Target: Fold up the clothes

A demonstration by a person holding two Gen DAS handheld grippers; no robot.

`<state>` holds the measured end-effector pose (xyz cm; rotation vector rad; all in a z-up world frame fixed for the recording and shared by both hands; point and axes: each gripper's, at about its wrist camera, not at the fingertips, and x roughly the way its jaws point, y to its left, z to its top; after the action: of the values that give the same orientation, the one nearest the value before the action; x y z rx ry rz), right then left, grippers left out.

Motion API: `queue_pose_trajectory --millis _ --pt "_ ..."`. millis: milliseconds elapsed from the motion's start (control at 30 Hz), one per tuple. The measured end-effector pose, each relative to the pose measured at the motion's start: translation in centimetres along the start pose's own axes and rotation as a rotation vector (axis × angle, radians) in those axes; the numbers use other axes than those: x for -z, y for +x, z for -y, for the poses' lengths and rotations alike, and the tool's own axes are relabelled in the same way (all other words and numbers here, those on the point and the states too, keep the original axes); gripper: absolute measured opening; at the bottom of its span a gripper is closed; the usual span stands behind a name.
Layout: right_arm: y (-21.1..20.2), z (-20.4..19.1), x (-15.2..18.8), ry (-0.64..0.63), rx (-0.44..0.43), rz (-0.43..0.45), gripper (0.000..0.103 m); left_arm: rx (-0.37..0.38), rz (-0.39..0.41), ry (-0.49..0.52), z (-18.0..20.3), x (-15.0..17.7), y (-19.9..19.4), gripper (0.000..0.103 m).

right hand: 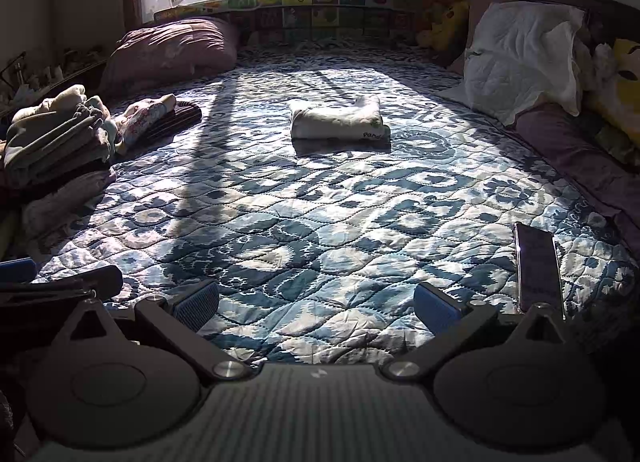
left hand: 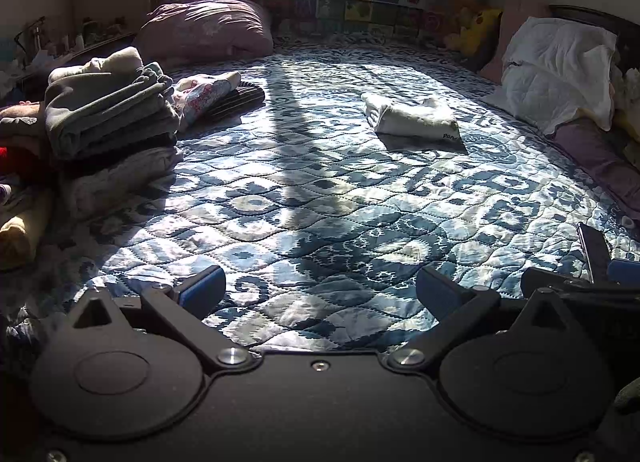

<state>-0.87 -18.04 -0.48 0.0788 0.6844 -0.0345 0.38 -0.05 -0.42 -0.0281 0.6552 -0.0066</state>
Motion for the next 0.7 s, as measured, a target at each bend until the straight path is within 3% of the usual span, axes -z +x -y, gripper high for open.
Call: queue_pose_trajectory --millis 700 --pt "-0.14 0.18 -0.09 0.005 -0.005 0.003 0.103 -0.001 -0.001 0.003 0.15 0.03 -0.1 0.102"
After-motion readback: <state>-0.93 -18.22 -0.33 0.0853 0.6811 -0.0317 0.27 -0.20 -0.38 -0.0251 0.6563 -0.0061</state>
